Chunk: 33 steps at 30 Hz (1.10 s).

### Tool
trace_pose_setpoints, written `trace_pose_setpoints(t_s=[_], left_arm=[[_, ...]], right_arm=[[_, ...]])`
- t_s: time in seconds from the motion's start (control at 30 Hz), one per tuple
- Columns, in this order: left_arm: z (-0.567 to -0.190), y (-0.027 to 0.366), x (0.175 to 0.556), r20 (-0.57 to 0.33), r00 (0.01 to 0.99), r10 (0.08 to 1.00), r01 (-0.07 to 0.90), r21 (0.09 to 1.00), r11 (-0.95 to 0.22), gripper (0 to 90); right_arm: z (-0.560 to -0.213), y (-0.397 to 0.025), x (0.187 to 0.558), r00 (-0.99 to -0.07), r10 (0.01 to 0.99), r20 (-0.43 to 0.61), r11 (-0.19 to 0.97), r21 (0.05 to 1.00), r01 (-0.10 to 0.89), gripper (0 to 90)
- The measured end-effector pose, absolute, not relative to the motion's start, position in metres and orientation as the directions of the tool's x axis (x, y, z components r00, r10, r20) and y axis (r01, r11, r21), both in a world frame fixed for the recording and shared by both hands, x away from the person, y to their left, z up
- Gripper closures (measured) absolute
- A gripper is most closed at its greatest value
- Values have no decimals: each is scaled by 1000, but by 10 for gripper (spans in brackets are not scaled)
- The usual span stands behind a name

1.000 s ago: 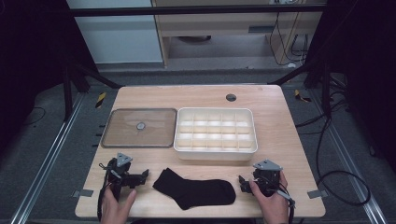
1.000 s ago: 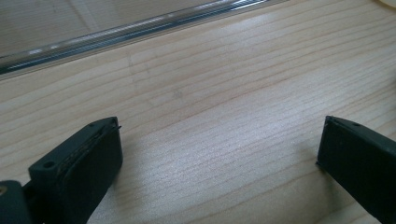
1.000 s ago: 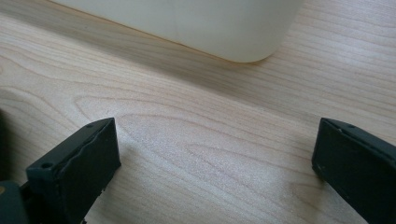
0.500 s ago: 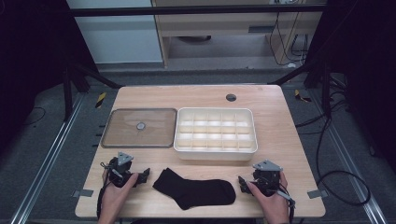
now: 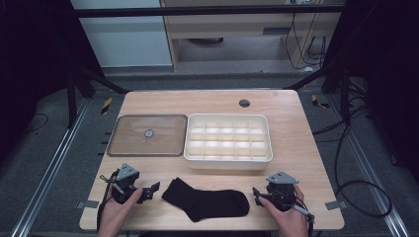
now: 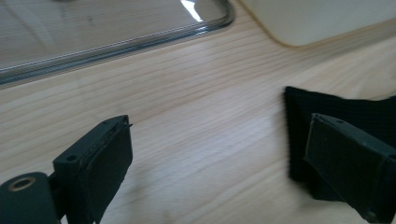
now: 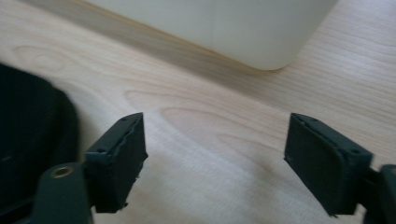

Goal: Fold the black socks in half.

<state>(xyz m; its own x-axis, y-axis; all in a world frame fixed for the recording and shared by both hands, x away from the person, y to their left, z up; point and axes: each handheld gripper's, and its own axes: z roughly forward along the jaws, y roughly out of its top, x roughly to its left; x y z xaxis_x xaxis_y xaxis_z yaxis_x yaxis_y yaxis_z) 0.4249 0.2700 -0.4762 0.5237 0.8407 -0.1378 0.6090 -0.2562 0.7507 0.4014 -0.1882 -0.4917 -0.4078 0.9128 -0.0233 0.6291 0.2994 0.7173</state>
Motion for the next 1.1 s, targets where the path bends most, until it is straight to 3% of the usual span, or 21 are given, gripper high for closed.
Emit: trace_pose_setpoints(t_s=[0.2,0.27,0.33,0.43,0.57,0.67,0.77,0.87,1.03,1.1], left_arm=[[-465,253,423,-81,583,808,611,699,-371,128],[-457,242,421,-35,621,783,607,653,-453,139],[-453,238,421,-37,630,776,608,645,-463,153],[-446,229,422,-27,658,752,602,619,-504,167],[-448,217,426,-25,671,741,601,604,-523,204],[-452,214,427,-27,674,738,605,594,-530,225],[-459,210,424,-1,681,732,604,566,-561,241],[-460,210,419,9,679,734,600,568,-563,242],[-461,211,420,12,669,744,605,574,-553,275],[-461,213,422,5,666,746,611,570,-550,295]], right_arm=[[-474,-180,399,-495,869,-2,382,637,670,320],[-462,-178,401,-542,839,40,411,607,681,403],[-457,-178,401,-553,832,49,415,605,679,427],[-441,-176,400,-580,809,95,417,602,680,574],[-441,-169,404,-597,790,137,421,585,693,684],[-447,-163,406,-607,777,165,430,564,705,681],[-459,-152,407,-589,786,188,423,532,734,548],[-464,-146,407,-581,789,199,420,515,747,485],[-470,-138,409,-588,785,193,445,485,753,522],[-473,-134,412,-601,776,190,467,466,751,646]])
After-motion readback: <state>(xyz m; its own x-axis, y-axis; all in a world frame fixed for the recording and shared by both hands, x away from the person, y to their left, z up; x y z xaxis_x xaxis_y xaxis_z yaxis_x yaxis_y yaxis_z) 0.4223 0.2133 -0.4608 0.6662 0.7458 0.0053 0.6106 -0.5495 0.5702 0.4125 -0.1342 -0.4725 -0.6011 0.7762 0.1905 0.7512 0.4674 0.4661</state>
